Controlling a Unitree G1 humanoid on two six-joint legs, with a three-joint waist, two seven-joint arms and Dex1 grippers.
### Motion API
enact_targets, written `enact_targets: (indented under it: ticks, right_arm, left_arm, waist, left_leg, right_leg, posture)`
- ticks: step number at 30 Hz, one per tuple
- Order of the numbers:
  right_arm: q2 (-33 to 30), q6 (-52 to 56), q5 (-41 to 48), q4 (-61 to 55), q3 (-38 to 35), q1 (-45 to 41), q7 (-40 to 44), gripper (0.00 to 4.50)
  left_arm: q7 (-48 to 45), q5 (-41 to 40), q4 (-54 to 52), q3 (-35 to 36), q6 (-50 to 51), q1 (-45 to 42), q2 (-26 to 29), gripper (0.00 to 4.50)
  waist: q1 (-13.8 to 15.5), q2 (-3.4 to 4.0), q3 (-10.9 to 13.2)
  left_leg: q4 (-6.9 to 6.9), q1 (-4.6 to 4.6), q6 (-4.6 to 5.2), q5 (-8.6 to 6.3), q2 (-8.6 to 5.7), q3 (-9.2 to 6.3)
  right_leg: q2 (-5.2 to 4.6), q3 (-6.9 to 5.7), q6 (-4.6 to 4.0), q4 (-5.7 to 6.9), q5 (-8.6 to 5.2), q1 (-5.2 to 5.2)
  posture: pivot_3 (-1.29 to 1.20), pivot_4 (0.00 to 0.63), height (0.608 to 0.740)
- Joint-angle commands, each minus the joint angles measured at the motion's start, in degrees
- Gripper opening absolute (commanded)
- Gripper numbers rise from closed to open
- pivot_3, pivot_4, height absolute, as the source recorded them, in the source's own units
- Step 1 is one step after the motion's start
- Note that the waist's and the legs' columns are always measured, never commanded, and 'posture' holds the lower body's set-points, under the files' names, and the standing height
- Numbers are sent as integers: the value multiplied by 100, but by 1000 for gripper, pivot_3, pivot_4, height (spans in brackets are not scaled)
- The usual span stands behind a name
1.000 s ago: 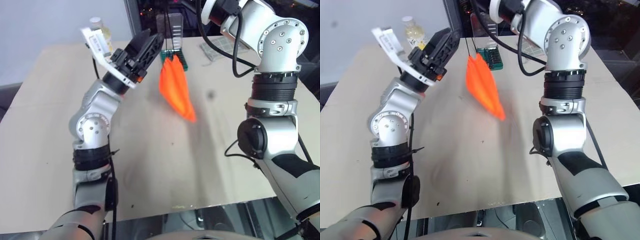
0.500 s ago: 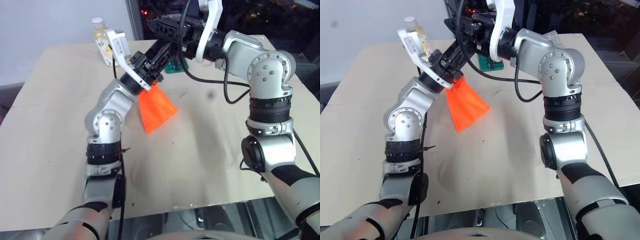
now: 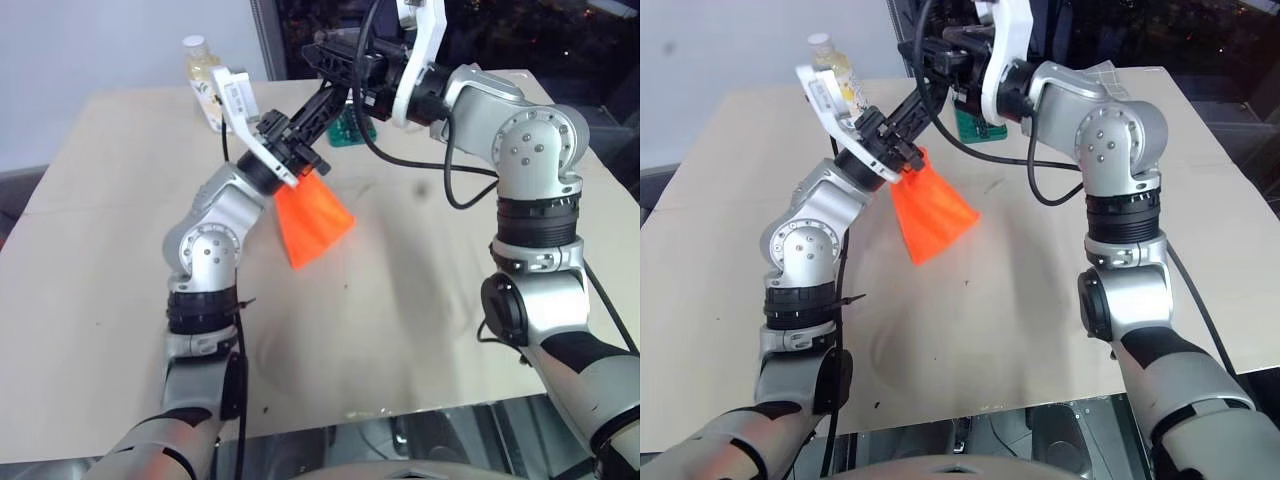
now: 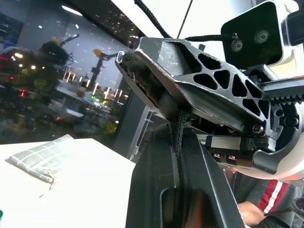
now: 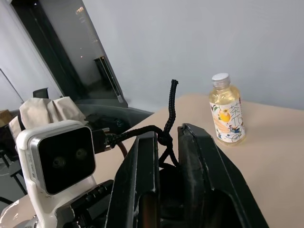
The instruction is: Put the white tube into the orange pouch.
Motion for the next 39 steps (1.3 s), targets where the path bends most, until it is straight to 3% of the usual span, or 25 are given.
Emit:
enact_targets:
  ticks: [1,2,5,13,20,30,39]
  right_arm:
    - [-114,-1,28,-221,-86,19,97,1317]
    - [-110,17,45,-227,-98,25,90,1528]
    - [-107,82,101,-245,-127,39,73,2749]
    - [-53,401,336,-128,-346,-16,-68,2749]
    - [-335,1104,606,398,-703,-77,-9,2749]
    - [-1609,1179,-117,-146,1003,343,1562,2749]
    - [-1495,1171,-372,-544,1384,824,1771,2749]
  left_arm:
    - [75,53,-270,187,-129,-13,76,0]
    - [75,62,-275,187,-129,-11,76,0]
    - [62,105,-287,184,-134,-15,73,0]
    - [-176,267,-390,8,-146,106,119,0]
    - [-1116,1023,-810,-704,-385,672,732,0]
    - [-2017,2873,-824,-1609,-1953,1222,1542,0]
    - [-1990,3988,-565,-1915,-3426,1451,1525,0]
  waist:
    - [3,0,0]
    - [3,0,0]
    - [0,0,0]
    - [0,0,0]
    - [3,1,0]
    - [2,1,0]
    - [24,1,-1]
  left_leg:
    - [0,0,0,0,0,0]
    - [1,0,0,0,0,0]
    - [1,1,0,0,0,1]
    - [1,0,0,0,0,1]
    - [0,1,0,0,-1,4]
    - [-1,3,2,-1,-2,10]
    - [3,3,2,-1,6,8]
  right_leg:
    - [0,0,0,0,0,0]
    - [0,0,0,0,0,0]
    - [0,1,0,-1,0,0]
    - [0,0,0,1,0,0]
    - [1,3,0,2,0,1]
    - [3,5,0,-3,0,1]
    - [-2,8,0,-3,0,0]
  posture:
    - [0,150,740]
    - [0,150,740]
    - [0,150,740]
    - [0,150,740]
    - [0,150,740]
    - [0,150,740]
    - [0,150,740]
